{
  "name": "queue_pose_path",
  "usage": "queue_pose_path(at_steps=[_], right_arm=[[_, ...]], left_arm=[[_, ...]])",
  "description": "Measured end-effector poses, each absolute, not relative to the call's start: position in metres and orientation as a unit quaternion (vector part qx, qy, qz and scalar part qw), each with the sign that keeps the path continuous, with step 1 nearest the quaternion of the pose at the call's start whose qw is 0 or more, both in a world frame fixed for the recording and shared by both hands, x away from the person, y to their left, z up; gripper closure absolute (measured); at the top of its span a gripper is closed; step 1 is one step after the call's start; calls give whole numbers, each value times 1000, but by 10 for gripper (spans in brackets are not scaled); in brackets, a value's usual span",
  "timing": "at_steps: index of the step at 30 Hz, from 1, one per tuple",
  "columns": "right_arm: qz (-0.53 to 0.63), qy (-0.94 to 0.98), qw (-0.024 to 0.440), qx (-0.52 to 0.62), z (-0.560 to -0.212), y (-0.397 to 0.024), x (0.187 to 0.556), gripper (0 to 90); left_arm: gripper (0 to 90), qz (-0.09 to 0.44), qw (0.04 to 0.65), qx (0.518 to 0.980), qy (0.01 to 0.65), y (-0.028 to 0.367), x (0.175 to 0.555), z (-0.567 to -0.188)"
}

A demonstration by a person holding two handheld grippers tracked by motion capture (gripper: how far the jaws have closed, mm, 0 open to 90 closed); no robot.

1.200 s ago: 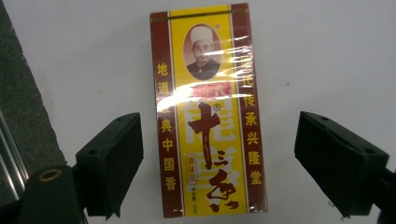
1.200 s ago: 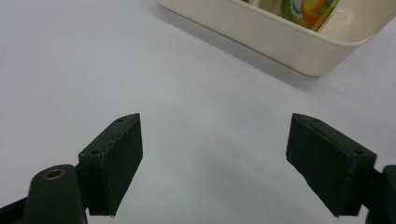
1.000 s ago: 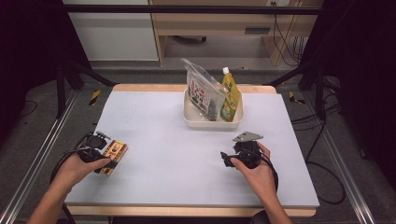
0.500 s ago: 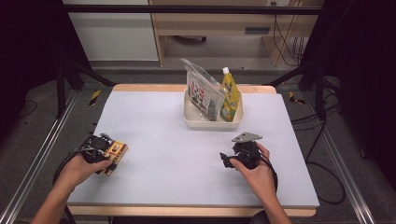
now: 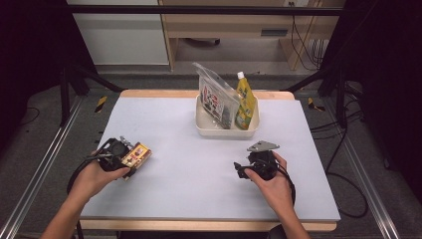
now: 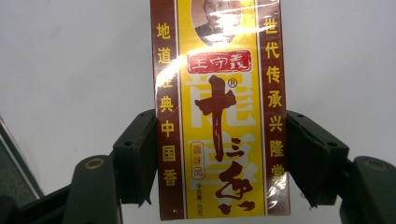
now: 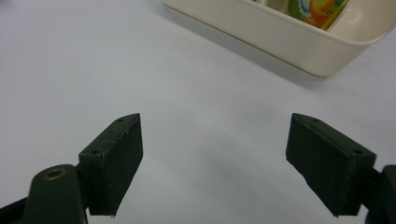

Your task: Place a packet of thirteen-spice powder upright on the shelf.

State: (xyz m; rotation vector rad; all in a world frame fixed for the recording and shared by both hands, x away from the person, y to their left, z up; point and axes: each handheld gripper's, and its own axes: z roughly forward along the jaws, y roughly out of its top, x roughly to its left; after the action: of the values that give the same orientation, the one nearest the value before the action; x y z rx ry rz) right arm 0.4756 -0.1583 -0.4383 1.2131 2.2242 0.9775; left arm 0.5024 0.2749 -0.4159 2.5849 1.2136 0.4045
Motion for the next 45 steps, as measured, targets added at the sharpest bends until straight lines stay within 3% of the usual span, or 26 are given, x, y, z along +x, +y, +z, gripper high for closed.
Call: queue_pose_path(at_steps=[10, 16, 22, 34, 45], right_arm=[[360, 795, 173, 455, -440, -164, 482, 250], [370, 781, 193, 464, -436, -168, 481, 182], [385, 777, 196, 459, -434, -168, 480, 179], [397, 771, 184, 462, -432, -171, 479, 286], [412, 764, 167, 469, -431, -175, 481, 289]], left_arm=[[321, 152, 173, 911, 343, 217, 505, -403], [322, 149, 185, 924, 301, 180, 506, -402], [322, 153, 185, 933, 267, 154, 501, -400], [322, 163, 198, 939, 228, 122, 497, -401], [322, 180, 215, 940, 197, 102, 495, -406]])
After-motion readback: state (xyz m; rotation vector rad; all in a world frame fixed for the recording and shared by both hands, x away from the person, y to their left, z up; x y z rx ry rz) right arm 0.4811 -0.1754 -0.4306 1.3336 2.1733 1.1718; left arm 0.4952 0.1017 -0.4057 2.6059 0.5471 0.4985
